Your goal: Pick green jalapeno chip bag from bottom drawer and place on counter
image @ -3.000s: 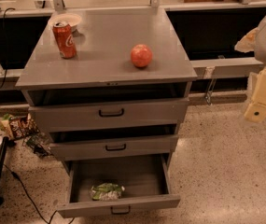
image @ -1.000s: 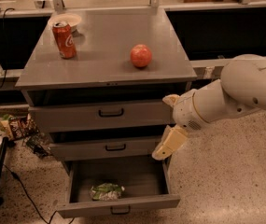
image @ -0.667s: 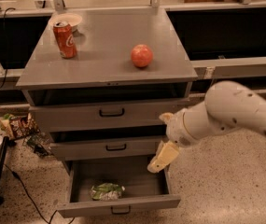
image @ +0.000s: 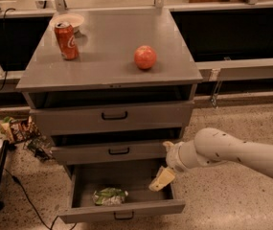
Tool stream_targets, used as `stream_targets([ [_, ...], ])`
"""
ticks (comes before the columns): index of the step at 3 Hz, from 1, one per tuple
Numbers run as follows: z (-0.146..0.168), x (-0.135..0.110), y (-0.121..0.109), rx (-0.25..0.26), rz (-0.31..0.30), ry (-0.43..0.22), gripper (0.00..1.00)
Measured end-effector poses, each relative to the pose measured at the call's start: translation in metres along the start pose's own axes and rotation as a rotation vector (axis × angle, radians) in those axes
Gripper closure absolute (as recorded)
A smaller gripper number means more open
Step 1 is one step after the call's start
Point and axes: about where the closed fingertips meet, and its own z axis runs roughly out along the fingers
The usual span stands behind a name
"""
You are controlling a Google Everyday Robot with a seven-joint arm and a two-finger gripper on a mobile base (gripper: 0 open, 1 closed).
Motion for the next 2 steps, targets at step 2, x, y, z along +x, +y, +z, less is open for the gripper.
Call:
stream_targets([
  [2,0.0742,0.0371,-0.0042,-0.045,0.086,0.043,0.0],
])
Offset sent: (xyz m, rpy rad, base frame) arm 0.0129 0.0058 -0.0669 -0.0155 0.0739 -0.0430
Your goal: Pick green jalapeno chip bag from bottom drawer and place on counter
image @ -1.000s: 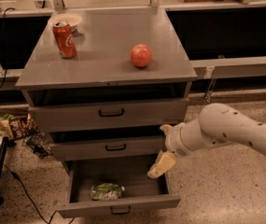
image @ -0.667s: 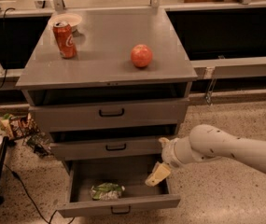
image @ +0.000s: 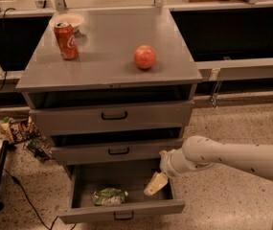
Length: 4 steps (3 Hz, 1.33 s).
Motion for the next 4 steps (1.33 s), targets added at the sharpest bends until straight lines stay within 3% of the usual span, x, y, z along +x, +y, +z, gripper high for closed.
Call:
stream_targets([
  [1,0.03,0.002,-0.008,-0.036,0.033,-0.053,0.0],
  [3,0.135,0.006,-0.01,-0.187,0.091,-0.169,0.0],
  [4,0.191,0.012,-0.004,-0.221,0.093,-0.171,0.0],
])
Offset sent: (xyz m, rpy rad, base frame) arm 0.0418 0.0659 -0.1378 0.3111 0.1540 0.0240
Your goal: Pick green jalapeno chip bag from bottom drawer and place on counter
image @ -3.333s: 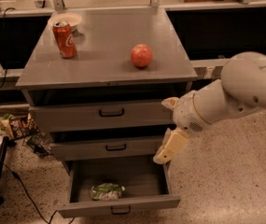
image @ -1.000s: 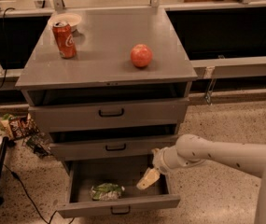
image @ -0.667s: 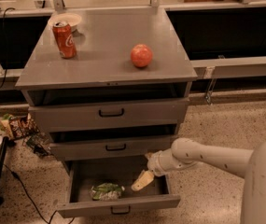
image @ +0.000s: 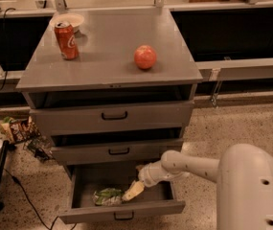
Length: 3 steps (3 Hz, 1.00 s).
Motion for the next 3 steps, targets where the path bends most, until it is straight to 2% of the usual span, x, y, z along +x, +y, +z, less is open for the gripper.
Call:
stream_targets([
  [2,0.083,0.01,-0.004,0.008,-0.059,0.001,0.0],
  [3,0.103,0.009,-0.008,0.009,-0.054,-0.014,0.0],
])
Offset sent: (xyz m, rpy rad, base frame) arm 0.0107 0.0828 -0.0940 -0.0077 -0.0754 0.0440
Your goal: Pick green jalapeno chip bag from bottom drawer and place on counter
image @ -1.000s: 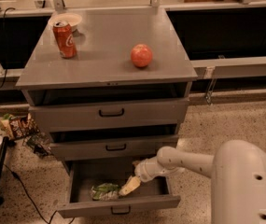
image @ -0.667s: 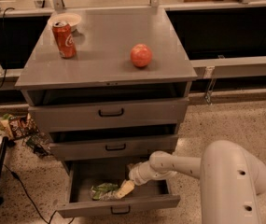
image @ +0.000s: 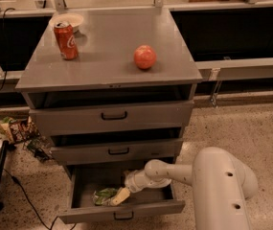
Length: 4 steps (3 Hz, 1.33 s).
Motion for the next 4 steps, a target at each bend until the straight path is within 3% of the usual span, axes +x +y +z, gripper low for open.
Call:
stream_targets([
  [1,0.018,0.002,-0.005,-0.009,0.017,-0.004,0.0],
  [3,0.051,0.011,-0.022,-0.037,0.077,0.01,0.4],
  [4,0.064,0.012,-0.027,-0.072,0.091,0.017,0.53],
])
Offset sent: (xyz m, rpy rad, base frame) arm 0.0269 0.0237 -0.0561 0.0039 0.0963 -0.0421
